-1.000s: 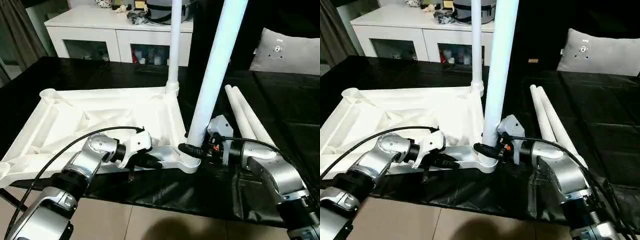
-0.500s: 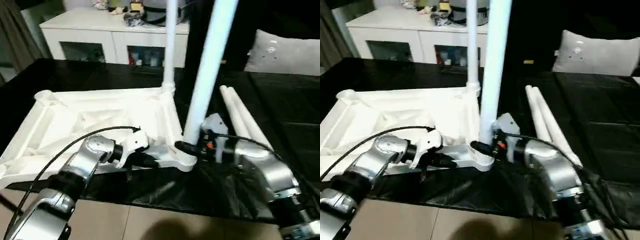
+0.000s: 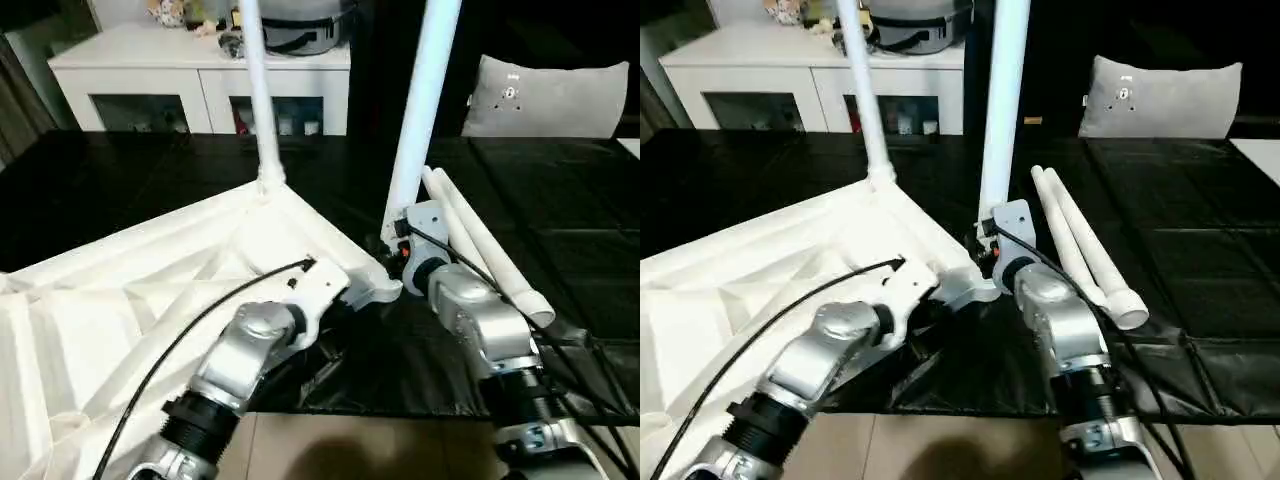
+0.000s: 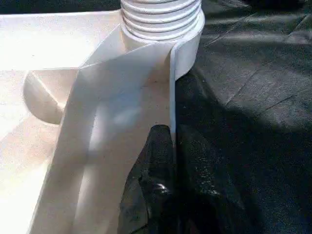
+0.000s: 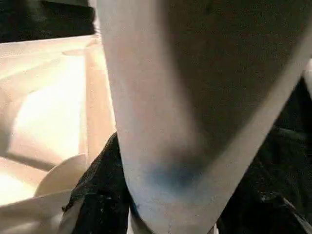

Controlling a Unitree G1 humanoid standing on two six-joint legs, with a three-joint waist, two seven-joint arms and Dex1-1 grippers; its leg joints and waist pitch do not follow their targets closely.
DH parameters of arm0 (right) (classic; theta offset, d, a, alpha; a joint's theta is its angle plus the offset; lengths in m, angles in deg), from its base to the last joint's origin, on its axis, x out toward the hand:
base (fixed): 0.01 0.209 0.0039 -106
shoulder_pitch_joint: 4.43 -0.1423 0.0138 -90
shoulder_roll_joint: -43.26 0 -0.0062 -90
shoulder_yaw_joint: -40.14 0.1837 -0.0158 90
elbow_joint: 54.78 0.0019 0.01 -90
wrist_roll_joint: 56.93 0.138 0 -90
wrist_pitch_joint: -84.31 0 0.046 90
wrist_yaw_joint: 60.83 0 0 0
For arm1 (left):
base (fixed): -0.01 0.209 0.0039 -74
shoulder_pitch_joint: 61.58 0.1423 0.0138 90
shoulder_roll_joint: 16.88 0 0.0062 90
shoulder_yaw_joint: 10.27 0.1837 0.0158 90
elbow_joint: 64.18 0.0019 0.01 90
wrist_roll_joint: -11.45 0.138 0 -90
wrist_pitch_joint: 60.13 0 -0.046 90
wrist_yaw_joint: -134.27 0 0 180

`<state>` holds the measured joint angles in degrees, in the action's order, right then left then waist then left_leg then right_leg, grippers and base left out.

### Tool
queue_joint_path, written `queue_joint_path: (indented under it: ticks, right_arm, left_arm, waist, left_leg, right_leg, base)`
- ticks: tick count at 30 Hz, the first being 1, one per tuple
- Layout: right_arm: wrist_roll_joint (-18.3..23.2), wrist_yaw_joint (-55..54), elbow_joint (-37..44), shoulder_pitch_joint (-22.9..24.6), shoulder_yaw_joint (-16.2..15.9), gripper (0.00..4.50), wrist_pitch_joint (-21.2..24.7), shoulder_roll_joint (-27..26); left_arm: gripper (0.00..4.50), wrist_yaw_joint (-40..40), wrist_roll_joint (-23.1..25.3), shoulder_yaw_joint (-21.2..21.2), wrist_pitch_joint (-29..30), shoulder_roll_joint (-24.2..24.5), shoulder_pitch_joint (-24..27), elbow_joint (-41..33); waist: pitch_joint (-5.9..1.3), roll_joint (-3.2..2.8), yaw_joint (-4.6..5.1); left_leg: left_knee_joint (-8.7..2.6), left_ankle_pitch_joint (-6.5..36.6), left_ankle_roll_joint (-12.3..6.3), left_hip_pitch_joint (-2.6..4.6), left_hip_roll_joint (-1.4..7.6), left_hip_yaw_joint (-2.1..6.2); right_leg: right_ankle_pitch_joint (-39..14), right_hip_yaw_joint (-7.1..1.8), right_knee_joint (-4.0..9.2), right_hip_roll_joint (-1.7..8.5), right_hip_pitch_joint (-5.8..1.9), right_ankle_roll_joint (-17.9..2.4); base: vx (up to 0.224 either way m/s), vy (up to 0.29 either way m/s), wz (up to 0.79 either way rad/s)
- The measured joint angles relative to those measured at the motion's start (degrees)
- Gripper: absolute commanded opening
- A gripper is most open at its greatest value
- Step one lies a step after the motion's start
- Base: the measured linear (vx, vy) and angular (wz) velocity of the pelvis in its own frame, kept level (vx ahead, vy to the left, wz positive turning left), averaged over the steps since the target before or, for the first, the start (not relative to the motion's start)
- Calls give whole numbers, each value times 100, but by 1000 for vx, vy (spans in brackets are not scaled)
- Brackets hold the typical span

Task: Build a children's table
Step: Rotate leg to tighten

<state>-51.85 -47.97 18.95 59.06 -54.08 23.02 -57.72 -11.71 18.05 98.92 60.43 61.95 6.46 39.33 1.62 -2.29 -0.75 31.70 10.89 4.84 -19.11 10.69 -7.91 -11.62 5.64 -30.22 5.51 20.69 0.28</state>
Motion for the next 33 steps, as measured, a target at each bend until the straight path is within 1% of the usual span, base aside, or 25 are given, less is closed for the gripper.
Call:
queue_joint_path:
  ticks: [2, 4, 5, 6, 7, 9, 10, 11, 12, 13, 14, 15, 16, 17, 18, 19, 20, 21, 22, 23, 26, 28, 31, 33]
  right_arm:
    - [-13, -28, -8, -21, 0, 187, 5, -61]
    - [-21, -53, -27, -46, 3, 187, 3, -113]
    - [-38, -53, -74, -86, 2, 187, -8, -169]
    - [-46, -53, -99, -107, 0, 187, -21, -196]
    - [-48, -52, -138, -132, -8, 187, -51, -216]
    - [-49, -51, -250, -176, -15, 187, -156, -245]
    - [-50, -51, -279, -186, -19, 222, -189, -253]
    - [-49, -41, -315, -212, -20, 257, -214, -260]
    - [-46, -25, -399, -239, -21, 257, -222, -264]
    - [-47, -10, -512, -231, -26, 257, -212, -268]
    - [-43, -22, -528, -163, 15, 278, -302, -265]
    - [-39, 0, -506, -140, 44, 293, -319, -254]
    - [-41, 15, -521, -114, 48, 303, -319, -241]
    - [-41, 53, -555, -95, 44, 308, -316, -196]
    - [-43, 96, -584, -92, 45, 314, -332, -171]
    - [-43, 135, -592, -58, 40, 326, -340, -149]
    - [-43, 209, -580, 42, 42, 339, -394, -95]
    - [-44, 256, -572, 96, 36, 348, -408, -67]
    - [-43, 321, -513, 145, 19, 354, -429, -6]
    - [-40, 423, -437, 200, -8, 361, -446, 57]
    - [20, 839, -119, 471, -68, 398, -571, 304]
    - [94, 1048, 19, 605, -77, 406, -644, 393]
    - [167, 1369, 158, 753, -80, 436, -765, 557]
    - [231, 1670, 248, 891, -91, 443, -906, 736]
  left_arm:
    - [0, -43, 8, 24, 60, 95, 8, -132]
    - [0, -31, 52, 46, 91, 187, 26, -245]
    - [0, 9, 89, 59, 91, 270, 49, -329]
    - [0, 32, 104, 58, 91, 305, 60, -365]
    - [0, 46, 107, 44, 91, 328, 76, -391]
    - [0, 59, 116, 25, 91, 338, 91, -397]
    - [0, 58, 117, 23, 89, 340, 94, -397]
    - [0, 56, 115, 2, 79, 349, 97, -397]
    - [0, 55, 107, -19, 66, 359, 98, -397]
    - [0, 53, 102, -22, 48, 366, 95, -405]
    - [0, 54, 95, -21, 26, 387, 64, -416]
    - [0, 64, 94, -5, 17, 404, 35, -416]
    - [0, 70, 93, 6, 11, 404, 38, -396]
    - [0, 82, 75, 26, -38, 389, 50, -385]
    - [0, 105, 42, 18, -82, 403, 52, -391]
    - [0, 142, 25, -5, -102, 418, 43, -411]
    - [0, 195, 5, -2, -102, 433, 22, -419]
    - [0, 221, -1, 15, -102, 446, -2, -435]
    - [0, 224, 1, 29, -101, 474, -15, -430]
    - [0, 239, -12, 38, -107, 470, -22, -425]
    - [0, 325, -21, 59, -303, 583, -52, -368]
    - [0, 362, -22, 18, -418, 675, -60, -332]
    - [0, 512, -36, -11, -606, 780, -87, -266]
    - [0, 706, -67, -8, -816, 881, -110, -192]
  waist:
    - [21, 16, 59]
    - [54, 65, 71]
    - [62, 64, 91]
    - [72, 45, 112]
    - [78, 36, 126]
    - [83, 43, 137]
    - [95, 51, 145]
    - [110, 54, 171]
    - [127, 18, 182]
    - [137, -9, 169]
    - [188, -3, 66]
    - [183, 109, 7]
    - [186, 209, -27]
    - [196, 239, -116]
    - [187, 160, -198]
    - [177, 90, -240]
    - [139, 20, -265]
    - [138, 31, -272]
    - [139, 54, -277]
    - [137, 52, -272]
    - [134, 41, -278]
    - [132, 37, -271]
    - [130, 34, -272]
    - [118, 16, -282]
  left_leg:
    - [-21, 1, 0, -4, 6, 6]
    - [-26, 1, 0, 5, 11, 11]
    - [-28, 1, 0, 3, 21, 27]
    - [-30, 1, 1, 2, 23, 60]
    - [-41, 2, 1, 2, 22, 84]
    - [-64, 2, 2, 7, 19, 87]
    - [-77, 3, 4, 37, 13, 86]
    - [-93, 21, 21, 53, 14, 90]
    - [-95, 23, 21, 46, 26, 124]
    - [-120, 24, 21, 9, 45, 141]
    - [-134, 23, 24, 1, 43, 110]
    - [-135, 23, 24, 56, 14, -13]
    - [-97, 27, 26, 141, -52, -60]
    - [19, 181, 45, 126, -58, -67]
    - [44, 255, -44, 45, -65, 15]
    - [47, 225, -17, -12, -67, 121]
    - [3, 104, 81, -26, -51, 160]
    - [1, 58, 89, -41, -44, 138]
    - [6, 46, 85, -38, -44, 110]
    - [11, 46, 84, -28, -48, 68]
    - [-15, 48, 82, -35, -47, 49]
    - [-14, 47, 82, -40, -46, 44]
    - [-6, 46, 81, -41, -38, 4]
    - [-8, 46, 81, -42, -12, -24]
  right_leg:
    - [0, 24, 47, 1, -20, 0]
    - [0, 41, 53, 0, -20, 0]
    - [0, 79, 74, 3, -26, 0]
    - [0, 124, 102, 8, -52, 0]
    - [0, 142, 113, 8, -90, 0]
    - [-1, 135, 100, 5, -89, 0]
    - [-1, 145, 111, 5, -56, 0]
    - [-1, 178, 127, 8, -70, 0]
    - [-1, 287, 165, 27, -95, 0]
    - [-18, 338, 156, 53, -150, 16]
    - [-247, 243, -132, 70, -108, 20]
    - [-283, 56, -299, 81, -24, 21]
    - [-239, -67, -374, 79, 79, 37]
    - [-237, -57, -397, 90, 100, 38]
    - [-238, 20, -371, 98, 80, 37]
    - [-236, 78, -345, 83, 105, 37]
    - [-215, 103, -319, 61, 114, 16]
    - [-150, 83, -315, 54, 119, 0]
    - [-50, 30, -314, 52, 123, -17]
    - [-6, -25, -316, 54, 125, -13]
    - [-6, -30, -285, 59, 130, -13]
    - [16, -30, -286, 59, 135, -3]
    - [88, -32, -288, 58, 137, 3]
    - [100, -31, -291, 48, 140, 2]
  base:
    - [0, 0, 0]
    - [0, 0, 0]
    - [0, 0, 0]
    - [0, 0, 0]
    - [0, 0, 0]
    - [0, 0, 0]
    - [0, 0, 0]
    - [0, 0, 0]
    - [0, 0, 0]
    - [0, 0, 0]
    - [-54, -34, 9]
    - [10, -97, 23]
    - [10, -97, 23]
    - [90, -87, 3]
    - [114, -2, -39]
    - [114, -2, -39]
    - [108, 33, -32]
    - [0, 0, 0]
    - [0, 0, 0]
    - [0, 0, 0]
    - [0, 0, 0]
    - [0, 0, 0]
    - [0, 0, 0]
    - [28, -7, 1]
